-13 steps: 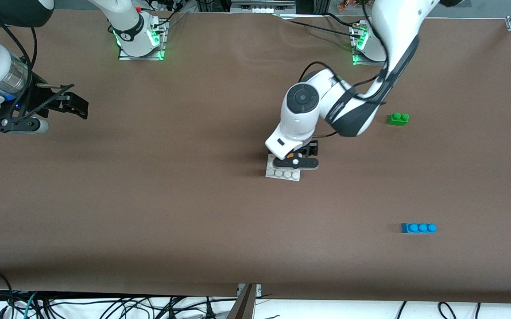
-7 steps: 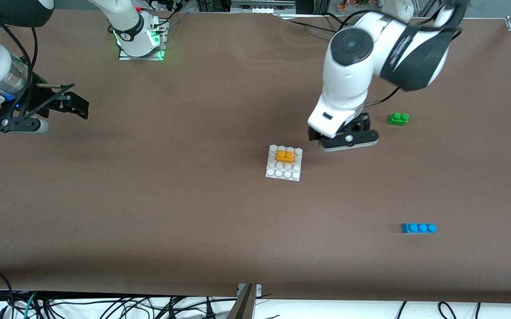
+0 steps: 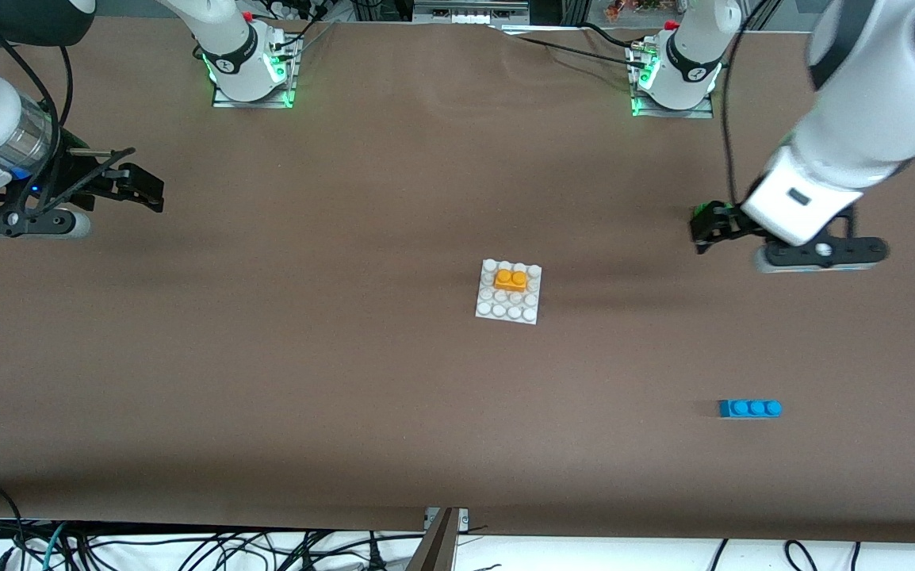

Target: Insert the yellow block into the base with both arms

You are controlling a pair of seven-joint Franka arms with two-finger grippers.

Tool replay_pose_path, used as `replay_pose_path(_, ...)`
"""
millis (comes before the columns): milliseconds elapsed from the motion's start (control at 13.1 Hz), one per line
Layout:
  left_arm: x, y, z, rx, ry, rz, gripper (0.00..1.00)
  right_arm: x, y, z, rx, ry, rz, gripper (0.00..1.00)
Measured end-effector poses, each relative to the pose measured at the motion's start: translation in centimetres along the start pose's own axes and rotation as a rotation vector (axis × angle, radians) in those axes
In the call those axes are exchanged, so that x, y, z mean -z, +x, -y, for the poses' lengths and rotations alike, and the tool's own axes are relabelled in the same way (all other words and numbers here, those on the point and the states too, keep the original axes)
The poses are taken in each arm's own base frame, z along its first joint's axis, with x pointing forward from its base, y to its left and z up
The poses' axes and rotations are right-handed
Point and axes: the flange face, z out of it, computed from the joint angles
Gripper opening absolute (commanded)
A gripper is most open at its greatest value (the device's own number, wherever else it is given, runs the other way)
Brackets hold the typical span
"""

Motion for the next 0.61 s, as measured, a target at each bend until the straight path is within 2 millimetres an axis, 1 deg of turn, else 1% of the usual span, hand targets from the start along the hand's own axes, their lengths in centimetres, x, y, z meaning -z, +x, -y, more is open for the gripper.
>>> replay_pose_path(76, 0.3, -0.2, 2.3, -0.010, -0.018, 0.007, 1.00, 0.0, 0.0, 0.0, 0.000, 0.003, -0.002, 1.00)
replay_pose_path(153, 0.3, -0.5, 4.7, -0.027, -0.022, 0.015, 1.00, 0.1, 0.0, 0.1, 0.001, 0.004, -0.003, 1.00)
replay_pose_path(229, -0.1, -0.8, 6.8, -0.039, -0.020, 0.026, 1.00, 0.2, 0.0, 0.1, 0.001, 0.004, -0.004, 1.00)
replay_pose_path(306, -0.6, -1.0, 8.1, -0.039, -0.016, 0.038, 1.00, 0.2, 0.0, 0.1, 0.001, 0.005, -0.005, 1.00)
replay_pose_path(382, -0.9, -1.3, 8.8, -0.037, -0.014, 0.045, 1.00, 0.2, 0.0, 0.1, 0.001, 0.005, -0.005, 1.00)
replay_pose_path(459, -1.1, -1.5, 8.9, -0.037, -0.013, 0.044, 1.00, 0.2, 0.0, 0.1, 0.001, 0.005, -0.005, 1.00)
replay_pose_path(612, -0.8, -2.3, 8.5, -0.044, -0.010, 0.034, 1.00, 0.2, 0.0, 0.1, 0.001, 0.005, -0.006, 1.00)
